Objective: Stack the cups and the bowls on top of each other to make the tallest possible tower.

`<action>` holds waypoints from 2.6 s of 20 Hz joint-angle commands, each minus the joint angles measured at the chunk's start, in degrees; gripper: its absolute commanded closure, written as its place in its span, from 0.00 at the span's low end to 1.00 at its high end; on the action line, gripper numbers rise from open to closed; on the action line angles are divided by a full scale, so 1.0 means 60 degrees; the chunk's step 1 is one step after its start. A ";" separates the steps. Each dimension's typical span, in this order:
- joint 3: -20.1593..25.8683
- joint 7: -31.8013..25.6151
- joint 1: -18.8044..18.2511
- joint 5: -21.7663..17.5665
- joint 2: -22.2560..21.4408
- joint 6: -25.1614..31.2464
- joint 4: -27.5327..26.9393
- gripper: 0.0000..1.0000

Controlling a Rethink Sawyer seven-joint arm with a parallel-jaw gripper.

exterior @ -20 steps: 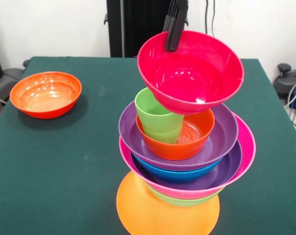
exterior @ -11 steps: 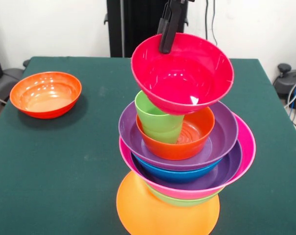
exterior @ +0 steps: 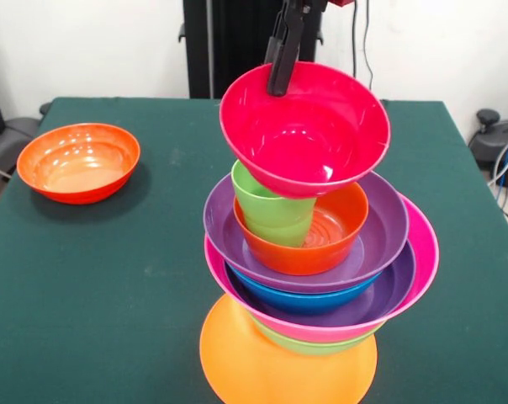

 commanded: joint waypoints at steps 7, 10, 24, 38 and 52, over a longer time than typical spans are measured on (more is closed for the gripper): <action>0.0689 0.1614 0.0193 0.0031 -0.0232 -0.0408 0.1372 1.00; 0.0725 0.1537 0.0170 0.0039 -0.0300 -0.0470 0.1464 1.00; 0.0811 0.1491 0.0189 0.0045 -0.0466 -0.0705 0.1765 1.00; 0.0747 0.1537 0.0247 -0.0077 -0.0426 -0.0974 0.1888 1.00; 0.0605 0.1711 0.0343 -0.0132 -0.0249 -0.1392 0.1970 1.00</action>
